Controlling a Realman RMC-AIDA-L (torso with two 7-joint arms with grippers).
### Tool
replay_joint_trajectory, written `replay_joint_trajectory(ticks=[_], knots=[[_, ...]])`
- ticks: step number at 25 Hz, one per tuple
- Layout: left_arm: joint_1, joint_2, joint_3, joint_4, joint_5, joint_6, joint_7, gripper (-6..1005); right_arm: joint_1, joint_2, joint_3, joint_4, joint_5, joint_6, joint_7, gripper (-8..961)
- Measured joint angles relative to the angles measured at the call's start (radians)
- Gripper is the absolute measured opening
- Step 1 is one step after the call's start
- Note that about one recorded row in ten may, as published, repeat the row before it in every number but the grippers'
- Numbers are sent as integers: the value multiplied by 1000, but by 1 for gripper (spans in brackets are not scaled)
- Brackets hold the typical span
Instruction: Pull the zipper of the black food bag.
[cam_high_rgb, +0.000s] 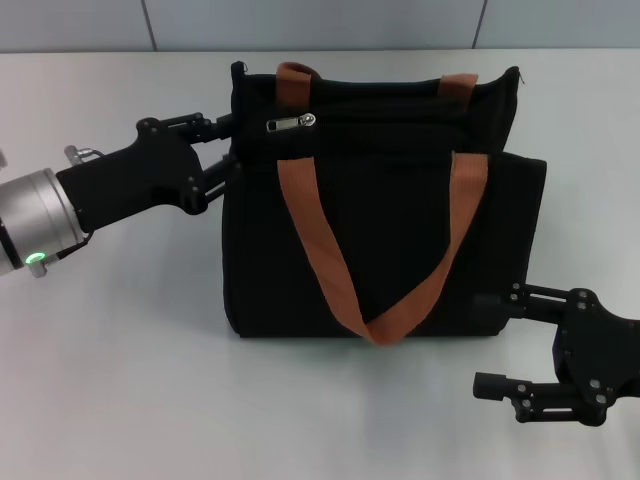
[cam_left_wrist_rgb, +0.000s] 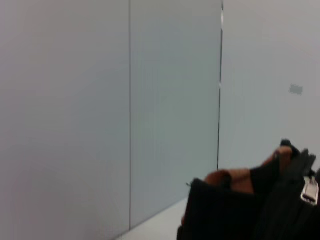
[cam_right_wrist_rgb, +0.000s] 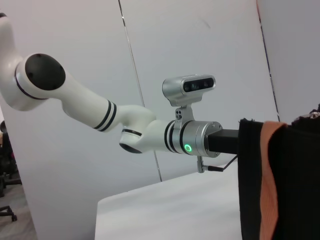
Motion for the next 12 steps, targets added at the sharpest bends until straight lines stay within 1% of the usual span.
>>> replay_joint_trajectory(ticks=[2,3,4,5,7,8,9,11,12], knots=[[16,5,1,3,-24,50,-2,531,2,0,1,2,9,-3,0,773],[16,5,1,3,-24,50,-2,503,2,0,1,2,9,-3,0,773],[20,7,1,8,-25,75,-4,475,0,0,1,12,37,-8,0,773],[24,9,0,12,-25,102,-6,428,0,0,1,12,37,-8,0,773],[29,19,-2,17,-25,159,-15,334,-4,-3,1,50,130,-26,0,773],[30,21,-3,18,-25,170,-17,287,-4,-3,1,50,130,-26,0,773],[30,23,-3,21,-25,181,-21,240,-2,-6,1,72,192,-38,14,772],[27,23,-3,25,-25,203,-28,173,4,-6,1,78,219,-43,32,772],[18,22,-3,29,-26,222,-33,140,23,-6,1,81,260,-48,91,772]])
